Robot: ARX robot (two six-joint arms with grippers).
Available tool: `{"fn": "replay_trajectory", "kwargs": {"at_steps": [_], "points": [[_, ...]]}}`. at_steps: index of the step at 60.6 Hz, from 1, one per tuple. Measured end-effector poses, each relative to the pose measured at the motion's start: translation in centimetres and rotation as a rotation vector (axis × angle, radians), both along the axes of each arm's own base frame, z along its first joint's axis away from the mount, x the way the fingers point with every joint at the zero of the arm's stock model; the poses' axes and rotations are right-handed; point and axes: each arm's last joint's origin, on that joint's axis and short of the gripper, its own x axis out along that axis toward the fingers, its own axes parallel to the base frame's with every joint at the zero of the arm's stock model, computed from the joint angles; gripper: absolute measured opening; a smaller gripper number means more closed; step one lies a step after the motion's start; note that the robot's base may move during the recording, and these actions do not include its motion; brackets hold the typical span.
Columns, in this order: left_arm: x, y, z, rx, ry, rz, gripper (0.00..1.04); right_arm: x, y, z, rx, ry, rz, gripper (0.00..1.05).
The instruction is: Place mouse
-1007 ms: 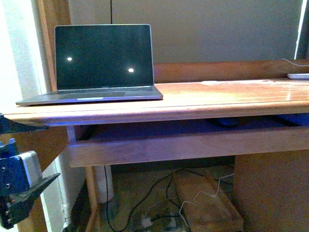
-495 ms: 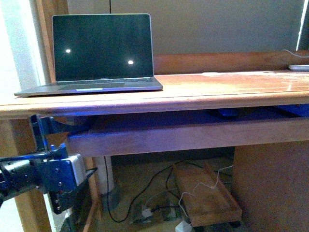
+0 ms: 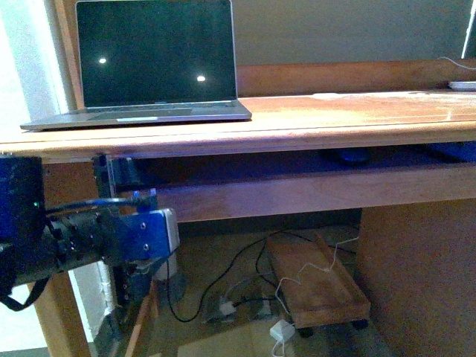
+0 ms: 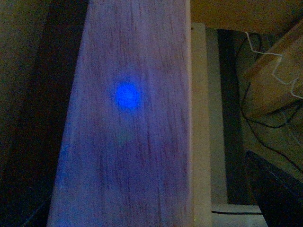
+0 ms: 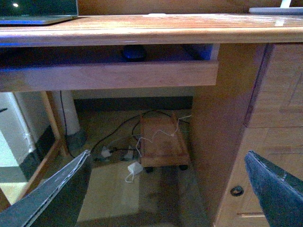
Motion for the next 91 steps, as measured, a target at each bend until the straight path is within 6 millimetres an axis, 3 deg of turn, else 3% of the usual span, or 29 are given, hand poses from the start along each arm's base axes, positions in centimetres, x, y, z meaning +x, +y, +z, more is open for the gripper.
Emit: {"fn": "replay_trajectory", "kwargs": {"at_steps": [9, 18, 36, 49, 61, 70, 78, 88, 91], "points": [[-2.2, -0.4, 2.6, -0.11, 0.364, 0.024, 0.97, 0.0, 0.0, 0.0, 0.0, 0.0, -0.001, 0.97], [-4.5, -0.3, 4.8, -0.182, 0.605, 0.003, 0.97, 0.0, 0.0, 0.0, 0.0, 0.0, 0.0, 0.97], [-7.5, -0.5, 7.6, -0.435, 0.889, -0.019, 0.97, 0.0, 0.0, 0.0, 0.0, 0.0, 0.0, 0.97], [-10.0, -2.2, 10.1, -0.681, 1.11, -0.132, 0.97, 0.0, 0.0, 0.0, 0.0, 0.0, 0.0, 0.97], [-10.7, -2.3, 14.7, -0.934, 1.0, -0.091, 0.97, 0.0, 0.0, 0.0, 0.0, 0.0, 0.0, 0.97], [-11.8, -0.7, 17.4, -1.193, 0.859, 0.122, 0.97, 0.0, 0.0, 0.0, 0.0, 0.0, 0.0, 0.97], [-14.2, 1.6, 17.0, -1.298, 0.733, 0.384, 0.97, 0.0, 0.0, 0.0, 0.0, 0.0, 0.0, 0.97], [-19.8, 4.5, 15.2, -1.361, 0.659, 0.55, 0.97, 0.0, 0.0, 0.0, 0.0, 0.0, 0.0, 0.97], [-21.8, 5.2, 14.7, -1.375, 0.513, 0.62, 0.9, 0.0, 0.0, 0.0, 0.0, 0.0, 0.0, 0.97]]}}
